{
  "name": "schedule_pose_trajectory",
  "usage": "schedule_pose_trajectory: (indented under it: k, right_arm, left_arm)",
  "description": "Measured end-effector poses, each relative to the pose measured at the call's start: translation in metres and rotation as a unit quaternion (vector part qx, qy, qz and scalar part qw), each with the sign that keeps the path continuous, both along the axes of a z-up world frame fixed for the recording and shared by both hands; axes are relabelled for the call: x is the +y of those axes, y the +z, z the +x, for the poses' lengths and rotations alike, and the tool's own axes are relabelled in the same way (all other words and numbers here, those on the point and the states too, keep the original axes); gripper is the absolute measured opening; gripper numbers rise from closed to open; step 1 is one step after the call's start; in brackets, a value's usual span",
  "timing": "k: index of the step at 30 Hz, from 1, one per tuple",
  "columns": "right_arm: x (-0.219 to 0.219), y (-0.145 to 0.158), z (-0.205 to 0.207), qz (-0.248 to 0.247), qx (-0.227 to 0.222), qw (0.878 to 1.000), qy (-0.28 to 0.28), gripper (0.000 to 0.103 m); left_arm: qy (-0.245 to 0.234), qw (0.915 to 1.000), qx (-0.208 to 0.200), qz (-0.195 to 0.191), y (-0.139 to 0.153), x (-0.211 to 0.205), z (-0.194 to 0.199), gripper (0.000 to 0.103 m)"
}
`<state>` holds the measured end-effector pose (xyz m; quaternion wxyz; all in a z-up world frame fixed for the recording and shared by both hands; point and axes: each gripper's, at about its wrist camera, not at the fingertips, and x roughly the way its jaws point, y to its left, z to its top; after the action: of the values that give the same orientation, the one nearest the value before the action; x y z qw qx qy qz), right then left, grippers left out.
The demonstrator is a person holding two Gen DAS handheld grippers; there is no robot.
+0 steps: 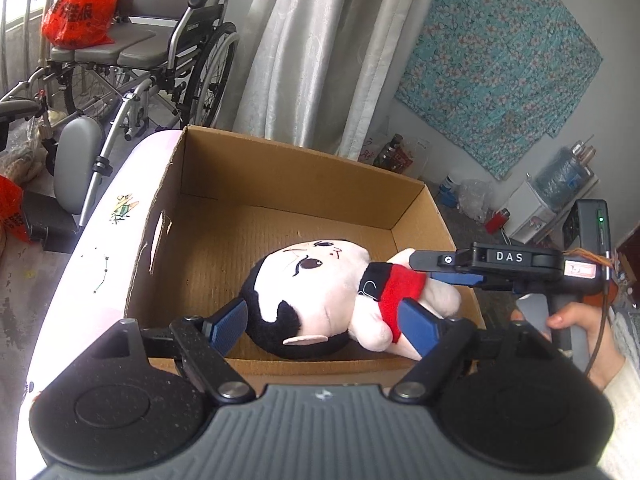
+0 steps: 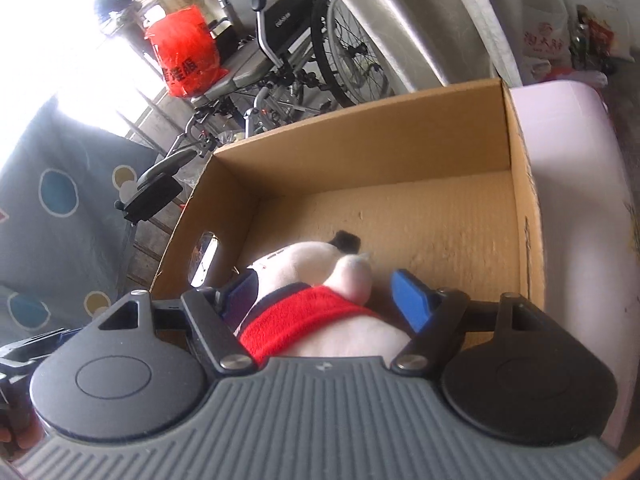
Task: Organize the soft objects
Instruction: 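Carry the plush doll with both grippers over the cardboard box, then lower the plush doll into the box and open both grippers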
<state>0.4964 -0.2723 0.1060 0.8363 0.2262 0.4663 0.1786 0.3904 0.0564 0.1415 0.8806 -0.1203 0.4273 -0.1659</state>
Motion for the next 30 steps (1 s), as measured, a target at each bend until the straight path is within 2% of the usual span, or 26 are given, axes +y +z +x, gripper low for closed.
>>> schedule_pose_trajectory:
  k: [1,3,4,7,9,12,13,14,15,18,21,23,24,25,27,30]
  right_arm:
    - [-0.005,-0.001,-0.007,-0.002,0.01,1.0,-0.004,0.074]
    - [-0.006,-0.003,-0.016,-0.028,0.026,0.999,-0.001,0.074]
    - [-0.006,-0.004,-0.021,-0.037,0.034,0.999,-0.002,0.074]
    - [-0.01,-0.009,-0.03,0.011,0.061,0.998,-0.014,0.077]
    - [-0.01,-0.011,-0.034,0.032,0.08,0.996,-0.017,0.078]
    - [-0.01,-0.013,-0.039,0.045,0.09,0.995,-0.01,0.078]
    - [-0.007,-0.014,-0.039,0.03,0.093,0.995,-0.005,0.078]
    - [-0.004,-0.015,-0.039,0.01,0.095,0.995,-0.002,0.079]
    - [-0.005,-0.018,-0.039,0.013,0.093,0.996,-0.001,0.079]
    - [-0.013,-0.028,-0.037,0.049,0.098,0.994,-0.005,0.074]
    - [-0.012,-0.037,-0.031,0.078,0.11,0.991,0.003,0.062]
    - [-0.002,-0.034,-0.03,0.054,0.092,0.994,0.022,0.059]
    - [0.002,-0.032,-0.031,0.041,0.085,0.995,0.029,0.058]
    - [0.005,-0.03,-0.03,0.032,0.083,0.995,0.033,0.055]
    - [0.005,-0.026,-0.027,0.019,0.085,0.996,0.026,0.047]
    - [0.001,-0.025,-0.022,-0.005,0.096,0.995,0.018,0.047]
  left_arm:
    - [-0.01,0.9999,0.003,0.005,0.0,-0.002,0.002,0.087]
    - [-0.024,0.9995,0.004,0.019,0.0,-0.007,0.007,0.096]
    - [-0.03,0.9992,0.004,0.024,-0.001,-0.01,0.012,0.097]
    - [-0.067,0.9967,0.013,0.044,-0.014,-0.026,0.039,0.101]
    - [-0.1,0.9921,0.037,0.066,-0.036,-0.038,0.067,0.101]
    - [-0.118,0.9846,0.087,0.095,-0.071,-0.049,0.1,0.103]
    - [-0.126,0.9838,0.098,0.083,-0.079,-0.049,0.107,0.103]
    - [-0.126,0.9852,0.105,0.05,-0.085,-0.045,0.113,0.103]
    - [-0.126,0.9841,0.122,0.029,-0.091,-0.042,0.121,0.103]
    - [-0.134,0.9811,0.139,0.003,-0.101,-0.036,0.132,0.103]
    - [-0.121,0.977,0.173,-0.034,-0.113,-0.024,0.135,0.103]
    - [-0.111,0.9756,0.184,-0.043,-0.115,-0.019,0.131,0.102]
    - [-0.112,0.9755,0.185,-0.04,-0.115,-0.017,0.128,0.094]
    - [-0.115,0.975,0.187,-0.031,-0.115,-0.017,0.124,0.092]
    - [-0.124,0.9736,0.191,-0.01,-0.11,-0.016,0.119,0.09]
    - [-0.119,0.9745,0.19,-0.003,-0.102,-0.015,0.109,0.092]
